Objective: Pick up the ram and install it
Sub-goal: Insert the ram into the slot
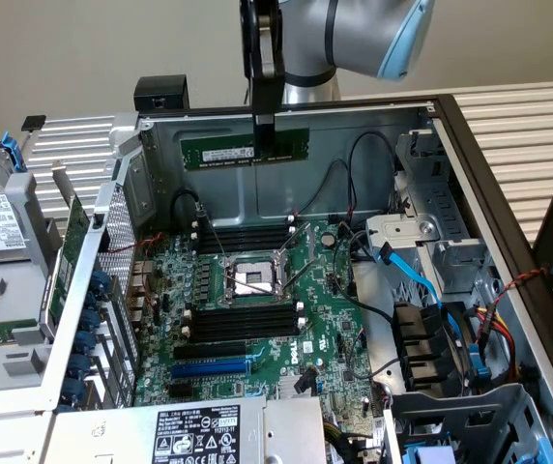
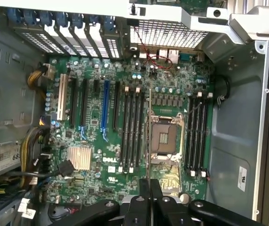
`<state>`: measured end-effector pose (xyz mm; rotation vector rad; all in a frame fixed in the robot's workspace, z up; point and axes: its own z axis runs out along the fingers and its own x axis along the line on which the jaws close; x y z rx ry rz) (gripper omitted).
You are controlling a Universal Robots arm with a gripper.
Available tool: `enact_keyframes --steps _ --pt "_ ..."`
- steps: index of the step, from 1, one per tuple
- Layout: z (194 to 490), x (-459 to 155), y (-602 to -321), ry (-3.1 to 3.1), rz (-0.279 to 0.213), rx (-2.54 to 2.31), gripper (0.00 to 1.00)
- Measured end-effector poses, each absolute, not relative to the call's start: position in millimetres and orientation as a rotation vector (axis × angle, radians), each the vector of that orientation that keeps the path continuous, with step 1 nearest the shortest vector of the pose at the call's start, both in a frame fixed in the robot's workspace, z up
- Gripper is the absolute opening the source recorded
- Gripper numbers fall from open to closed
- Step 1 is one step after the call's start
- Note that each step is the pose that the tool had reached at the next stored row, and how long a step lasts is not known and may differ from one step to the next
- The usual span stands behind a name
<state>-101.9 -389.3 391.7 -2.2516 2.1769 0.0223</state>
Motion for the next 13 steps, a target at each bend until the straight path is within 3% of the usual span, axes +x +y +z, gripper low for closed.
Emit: enact_keyframes --steps 13 --pt "376 -106 -396 2.216 0.017 -2.209 0.13"
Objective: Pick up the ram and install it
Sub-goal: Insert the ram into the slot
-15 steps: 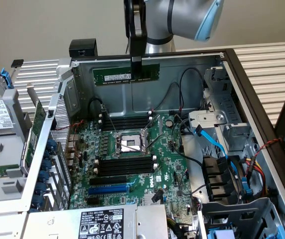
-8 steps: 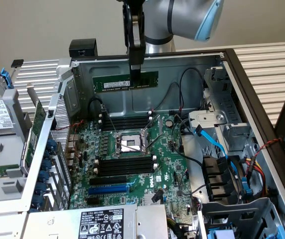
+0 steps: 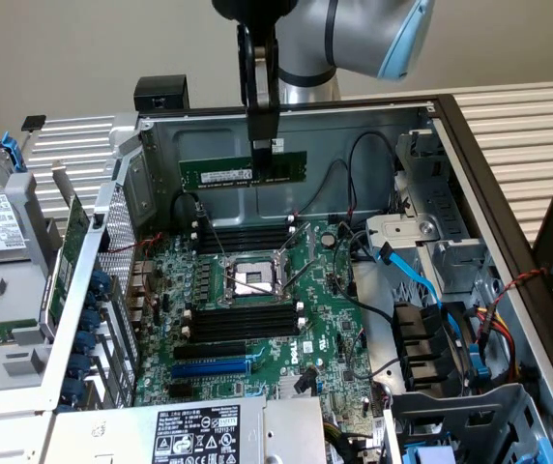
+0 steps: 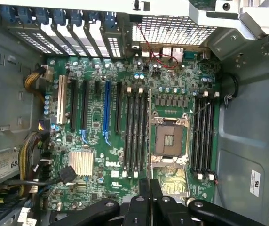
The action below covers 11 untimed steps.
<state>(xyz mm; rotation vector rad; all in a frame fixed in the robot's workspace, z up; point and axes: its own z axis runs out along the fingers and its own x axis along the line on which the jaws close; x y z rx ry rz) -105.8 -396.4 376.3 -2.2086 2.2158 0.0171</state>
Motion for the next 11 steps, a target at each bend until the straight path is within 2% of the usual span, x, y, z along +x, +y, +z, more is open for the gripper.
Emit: enact_keyframes --steps 6,11 --pt "366 -108 -396 2.258 0.013 -2.168 0.13" --pt "362 -109 -396 2.269 -0.008 -2.173 0.13"
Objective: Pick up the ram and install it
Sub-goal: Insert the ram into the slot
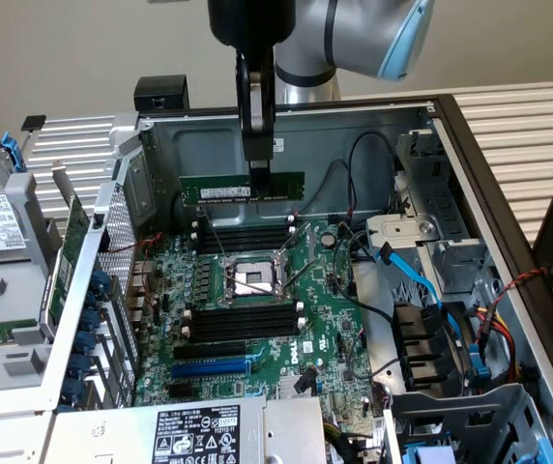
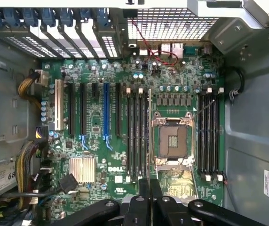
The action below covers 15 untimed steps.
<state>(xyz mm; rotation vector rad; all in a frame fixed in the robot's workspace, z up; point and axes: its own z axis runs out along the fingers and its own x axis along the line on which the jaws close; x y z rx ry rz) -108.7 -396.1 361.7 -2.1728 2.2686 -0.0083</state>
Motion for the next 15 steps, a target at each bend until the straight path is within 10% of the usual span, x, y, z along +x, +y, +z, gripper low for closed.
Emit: enact_keyframes --steps 15 --pt "326 -113 -395 2.28 -0.016 -2.164 0.13"
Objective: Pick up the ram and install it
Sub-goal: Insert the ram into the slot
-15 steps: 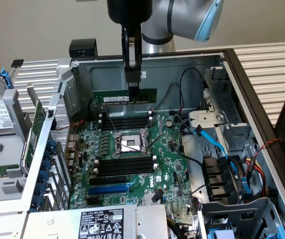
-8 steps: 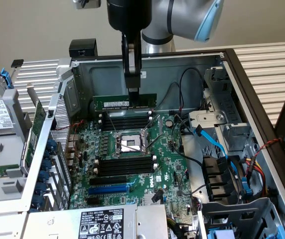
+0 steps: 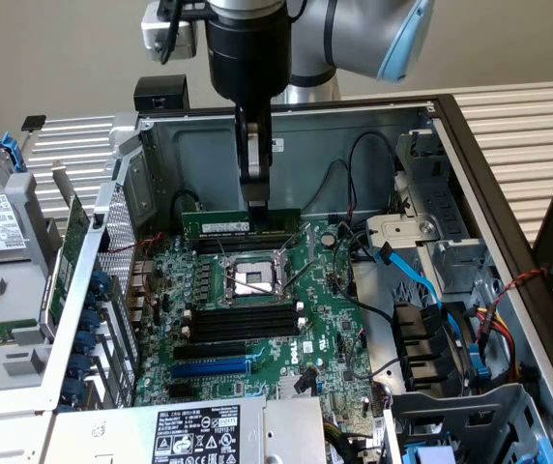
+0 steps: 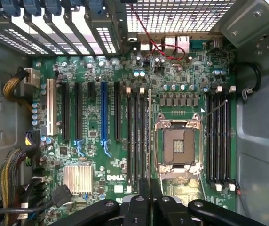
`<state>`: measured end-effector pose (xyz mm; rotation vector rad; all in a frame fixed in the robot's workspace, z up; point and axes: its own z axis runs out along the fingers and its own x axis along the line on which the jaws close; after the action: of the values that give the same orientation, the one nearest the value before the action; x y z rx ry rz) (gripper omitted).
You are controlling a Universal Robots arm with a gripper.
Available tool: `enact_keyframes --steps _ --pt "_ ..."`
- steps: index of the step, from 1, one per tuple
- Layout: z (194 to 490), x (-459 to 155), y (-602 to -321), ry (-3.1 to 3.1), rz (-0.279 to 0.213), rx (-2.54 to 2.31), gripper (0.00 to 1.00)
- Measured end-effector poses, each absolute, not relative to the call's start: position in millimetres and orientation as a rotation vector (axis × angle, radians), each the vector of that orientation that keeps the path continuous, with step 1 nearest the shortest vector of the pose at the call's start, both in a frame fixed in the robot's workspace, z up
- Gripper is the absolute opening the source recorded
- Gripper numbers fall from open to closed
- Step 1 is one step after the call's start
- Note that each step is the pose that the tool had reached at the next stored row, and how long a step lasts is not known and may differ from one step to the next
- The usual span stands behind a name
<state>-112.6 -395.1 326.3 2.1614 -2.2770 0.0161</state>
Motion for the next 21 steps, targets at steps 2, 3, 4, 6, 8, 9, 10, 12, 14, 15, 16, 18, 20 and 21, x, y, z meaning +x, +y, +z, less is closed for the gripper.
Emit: enact_keyframes --steps 2,3,4,6,8,9,10,12,14,15,16,18,20,21 --pt "316 -113 -395 -2.277 0.015 2.161 0.13" --pt "313 -113 -395 -2.278 0.015 2.162 0.13" --pt "312 -113 -395 -2.278 0.015 2.162 0.13" --pt "308 -113 -395 -2.278 0.015 2.162 0.13" --pt "304 -113 -395 -2.278 0.014 2.162 0.13" --pt "302 -113 -395 -2.278 0.015 2.162 0.13" --pt "301 -113 -395 -2.278 0.015 2.162 0.13" --pt "297 -113 -397 -2.279 0.017 2.163 0.13" --pt "294 -113 -400 -2.28 0.019 2.164 0.13" --pt "292 -113 -401 -2.281 0.02 2.165 0.13" --pt "290 -113 -402 -2.281 0.021 2.165 0.13" --pt "286 -113 -403 -2.283 0.025 2.167 0.13" --pt "284 -113 -404 -2.284 0.029 2.168 0.13" --pt "283 -113 -404 -2.285 0.031 2.168 0.13"
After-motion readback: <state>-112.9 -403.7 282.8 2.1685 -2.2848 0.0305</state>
